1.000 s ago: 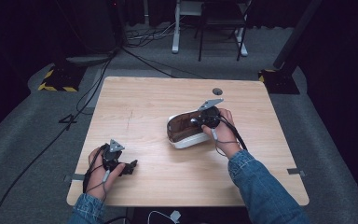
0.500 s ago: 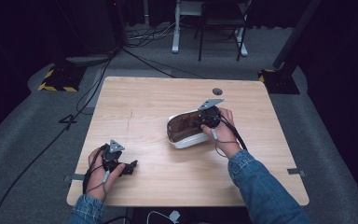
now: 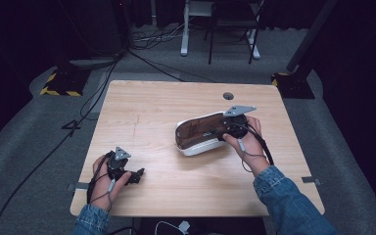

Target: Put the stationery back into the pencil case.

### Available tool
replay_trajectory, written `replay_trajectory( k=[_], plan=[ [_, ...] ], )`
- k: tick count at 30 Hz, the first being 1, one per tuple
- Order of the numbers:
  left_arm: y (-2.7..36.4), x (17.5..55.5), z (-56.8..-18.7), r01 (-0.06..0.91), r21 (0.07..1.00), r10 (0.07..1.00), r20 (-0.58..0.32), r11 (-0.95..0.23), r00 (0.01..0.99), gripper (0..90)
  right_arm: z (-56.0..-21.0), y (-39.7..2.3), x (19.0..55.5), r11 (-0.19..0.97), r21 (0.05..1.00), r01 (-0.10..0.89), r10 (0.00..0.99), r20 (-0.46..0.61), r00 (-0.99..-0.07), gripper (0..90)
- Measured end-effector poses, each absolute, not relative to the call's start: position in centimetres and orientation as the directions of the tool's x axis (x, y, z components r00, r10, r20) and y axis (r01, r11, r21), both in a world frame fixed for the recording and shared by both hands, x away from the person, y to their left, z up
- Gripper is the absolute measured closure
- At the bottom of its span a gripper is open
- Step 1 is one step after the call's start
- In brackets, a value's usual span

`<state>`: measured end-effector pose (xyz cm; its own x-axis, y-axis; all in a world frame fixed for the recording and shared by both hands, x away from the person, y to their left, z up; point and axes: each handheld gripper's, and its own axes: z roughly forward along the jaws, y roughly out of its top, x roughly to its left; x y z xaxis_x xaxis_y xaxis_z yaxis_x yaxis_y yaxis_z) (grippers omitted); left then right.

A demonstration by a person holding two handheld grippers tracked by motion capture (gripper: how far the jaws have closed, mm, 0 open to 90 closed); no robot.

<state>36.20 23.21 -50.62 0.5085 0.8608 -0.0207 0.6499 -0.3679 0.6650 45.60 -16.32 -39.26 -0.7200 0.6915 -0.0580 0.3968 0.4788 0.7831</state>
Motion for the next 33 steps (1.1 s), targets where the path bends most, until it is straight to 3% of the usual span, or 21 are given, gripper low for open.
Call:
replay_trajectory(
  k=[14,33],
  plan=[
    [23.2,36.2,-50.6,0.651,0.666,0.862,-0.024,-0.365,0.507,0.2,-38.1,-19.9,41.5,0.383,0.835,0.395,0.707,0.011,-0.707,25.1],
    [23.1,36.4,-50.6,0.653,0.665,0.863,-0.028,-0.361,0.505,0.2,-39.6,-26.3,36.9,0.336,0.842,0.423,0.749,0.034,-0.662,25.0]
  ],
)
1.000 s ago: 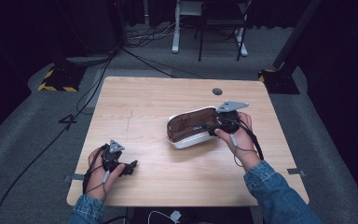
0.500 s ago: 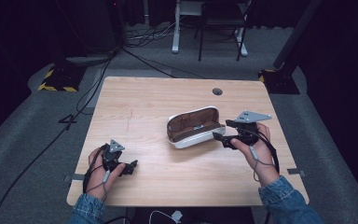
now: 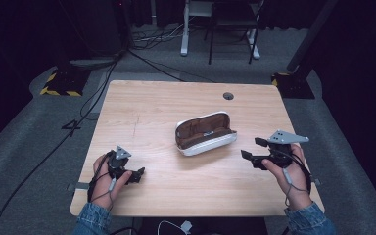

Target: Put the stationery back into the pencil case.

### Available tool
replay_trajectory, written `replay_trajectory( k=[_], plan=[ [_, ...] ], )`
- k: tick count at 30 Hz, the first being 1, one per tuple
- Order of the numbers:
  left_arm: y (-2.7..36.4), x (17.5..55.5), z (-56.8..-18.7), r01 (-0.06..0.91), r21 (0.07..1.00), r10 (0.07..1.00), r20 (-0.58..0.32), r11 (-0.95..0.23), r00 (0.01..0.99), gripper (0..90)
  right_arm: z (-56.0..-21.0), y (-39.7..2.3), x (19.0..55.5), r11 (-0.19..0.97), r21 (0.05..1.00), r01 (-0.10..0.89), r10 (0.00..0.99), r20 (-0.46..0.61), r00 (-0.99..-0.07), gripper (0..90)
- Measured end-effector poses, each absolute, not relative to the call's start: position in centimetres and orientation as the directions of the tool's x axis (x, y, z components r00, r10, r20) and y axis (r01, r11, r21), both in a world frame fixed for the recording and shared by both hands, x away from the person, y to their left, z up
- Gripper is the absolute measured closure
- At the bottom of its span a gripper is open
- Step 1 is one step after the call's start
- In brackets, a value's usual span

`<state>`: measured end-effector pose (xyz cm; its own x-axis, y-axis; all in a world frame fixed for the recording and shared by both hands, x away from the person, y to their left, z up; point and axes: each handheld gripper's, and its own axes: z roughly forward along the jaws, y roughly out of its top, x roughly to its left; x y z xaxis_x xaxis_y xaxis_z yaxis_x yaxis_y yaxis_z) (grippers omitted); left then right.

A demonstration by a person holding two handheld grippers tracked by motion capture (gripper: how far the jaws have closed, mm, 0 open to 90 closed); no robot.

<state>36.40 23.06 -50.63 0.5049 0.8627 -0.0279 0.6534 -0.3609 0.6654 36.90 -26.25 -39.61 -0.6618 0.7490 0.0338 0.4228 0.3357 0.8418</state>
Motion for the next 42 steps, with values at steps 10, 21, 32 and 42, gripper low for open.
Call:
replay_trajectory(
  k=[10,21,32,42],
  plan=[
    [23.1,36.4,-50.6,0.654,0.665,0.863,-0.028,-0.361,0.505,0.2,-41.8,-28.8,35.8,0.337,0.810,0.479,0.780,0.045,-0.624,24.9],
    [23.1,36.4,-50.6,0.654,0.665,0.863,-0.027,-0.362,0.505,0.1,-43.6,-30.3,35.2,0.341,0.786,0.516,0.807,0.037,-0.589,24.2],
    [23.1,36.4,-50.6,0.653,0.665,0.862,-0.027,-0.362,0.506,0.2,-46.0,-31.5,35.1,0.343,0.762,0.550,0.825,0.036,-0.565,23.5],
    [23.1,36.4,-50.6,0.654,0.664,0.863,-0.026,-0.363,0.505,0.2,-48.2,-31.9,34.8,0.357,0.754,0.551,0.823,0.025,-0.568,21.7]
  ],
)
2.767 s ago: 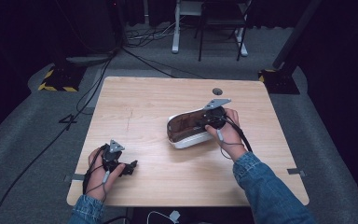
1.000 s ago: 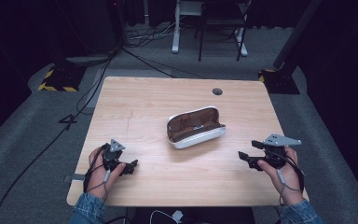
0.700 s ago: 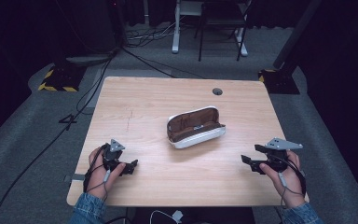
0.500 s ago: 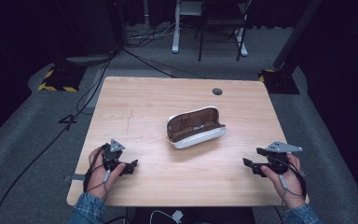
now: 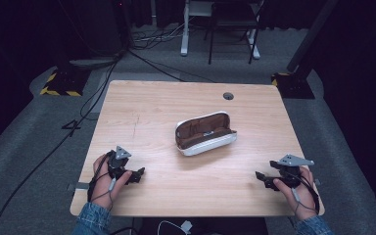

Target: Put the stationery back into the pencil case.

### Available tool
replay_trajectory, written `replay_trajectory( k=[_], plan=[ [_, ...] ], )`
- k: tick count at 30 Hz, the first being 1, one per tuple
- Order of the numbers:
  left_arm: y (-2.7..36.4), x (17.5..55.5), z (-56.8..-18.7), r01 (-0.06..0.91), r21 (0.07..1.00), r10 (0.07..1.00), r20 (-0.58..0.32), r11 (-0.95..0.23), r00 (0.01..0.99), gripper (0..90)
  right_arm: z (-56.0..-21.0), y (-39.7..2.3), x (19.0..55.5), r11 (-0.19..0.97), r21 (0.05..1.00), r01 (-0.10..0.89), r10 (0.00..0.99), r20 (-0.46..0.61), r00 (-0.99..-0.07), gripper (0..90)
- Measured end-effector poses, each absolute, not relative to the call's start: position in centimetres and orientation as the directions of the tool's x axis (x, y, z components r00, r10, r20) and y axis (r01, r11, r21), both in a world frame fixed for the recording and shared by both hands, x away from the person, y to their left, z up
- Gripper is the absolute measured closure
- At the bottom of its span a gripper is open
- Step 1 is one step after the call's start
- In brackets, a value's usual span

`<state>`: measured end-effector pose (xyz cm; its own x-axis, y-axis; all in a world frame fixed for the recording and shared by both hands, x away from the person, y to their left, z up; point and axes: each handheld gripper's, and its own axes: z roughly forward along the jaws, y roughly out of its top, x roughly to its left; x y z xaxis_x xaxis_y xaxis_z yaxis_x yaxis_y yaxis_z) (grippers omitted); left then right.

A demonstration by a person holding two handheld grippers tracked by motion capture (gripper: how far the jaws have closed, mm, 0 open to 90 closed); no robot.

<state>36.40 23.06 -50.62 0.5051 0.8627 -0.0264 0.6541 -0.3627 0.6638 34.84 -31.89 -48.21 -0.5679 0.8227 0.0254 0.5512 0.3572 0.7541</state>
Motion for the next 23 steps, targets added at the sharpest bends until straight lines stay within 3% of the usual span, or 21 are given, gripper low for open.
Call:
replay_trajectory(
  k=[23],
  plan=[
    [23.1,36.4,-50.6,0.653,0.665,0.862,-0.028,-0.362,0.506,0.2,-50.5,-31.4,35.0,0.405,0.733,0.547,0.805,-0.002,-0.594,13.5]
  ],
)
